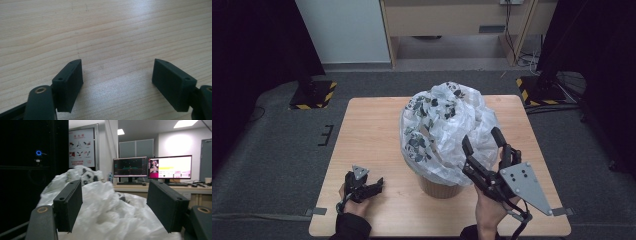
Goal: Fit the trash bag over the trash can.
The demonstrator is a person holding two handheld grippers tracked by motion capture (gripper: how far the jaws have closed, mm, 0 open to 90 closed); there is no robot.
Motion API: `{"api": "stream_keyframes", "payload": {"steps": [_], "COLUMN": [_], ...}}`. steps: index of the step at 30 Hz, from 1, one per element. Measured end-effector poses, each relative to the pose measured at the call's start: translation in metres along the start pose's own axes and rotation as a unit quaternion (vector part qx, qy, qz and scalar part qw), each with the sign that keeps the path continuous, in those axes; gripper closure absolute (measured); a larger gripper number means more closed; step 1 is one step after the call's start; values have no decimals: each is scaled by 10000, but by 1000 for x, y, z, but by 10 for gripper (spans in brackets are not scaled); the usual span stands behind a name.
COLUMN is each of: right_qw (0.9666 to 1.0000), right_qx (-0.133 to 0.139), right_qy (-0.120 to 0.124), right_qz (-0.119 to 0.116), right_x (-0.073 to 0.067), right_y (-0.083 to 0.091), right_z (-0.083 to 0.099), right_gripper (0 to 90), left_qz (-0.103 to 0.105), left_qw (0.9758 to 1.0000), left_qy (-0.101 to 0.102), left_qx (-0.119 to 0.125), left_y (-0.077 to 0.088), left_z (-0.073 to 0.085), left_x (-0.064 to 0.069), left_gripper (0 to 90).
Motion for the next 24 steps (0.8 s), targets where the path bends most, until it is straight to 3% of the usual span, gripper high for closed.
{"api": "stream_keyframes", "payload": {"steps": [7, 10, 12, 13, 18, 24], "right_qw": [9999, 9998, 9997, 9997, 9991, 9985], "right_qx": [84, 107, 60, 60, -155, -456], "right_qy": [21, -59, -49, -49, 174, -59], "right_qz": [113, 169, 239, 239, 355, 290], "right_x": [28, 47, 68, 68, 106, 140], "right_y": [6, 8, 5, 5, -5, -13], "right_z": [-9, -14, -15, -15, -3, 25], "right_gripper": [282, 282, 287, 287, 294, 317], "left_qz": [71, 57, 54, 63, 63, 58], "left_qw": [9998, 9994, 9986, 9982, 9938, 9870], "left_qy": [83, 116, 181, 179, 309, 286], "left_qx": [145, 331, 487, 566, 1062, 1581], "left_y": [4, 10, 15, 18, 37, 65], "left_z": [-4, -12, -18, -21, -46, -85], "left_x": [0, -1, -2, -2, -4, -4], "left_gripper": [302, 327, 344, 344, 360, 366]}}
Point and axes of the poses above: each handheld gripper's, and its own axes: y roughly backward along the jaws, z roughly out of its underside, x roughly to its right, the point moved 10 cm from there along -y, roughly forward along the jaws, and after that the axes turned 3 degrees about -z, right-handed, at the moved point
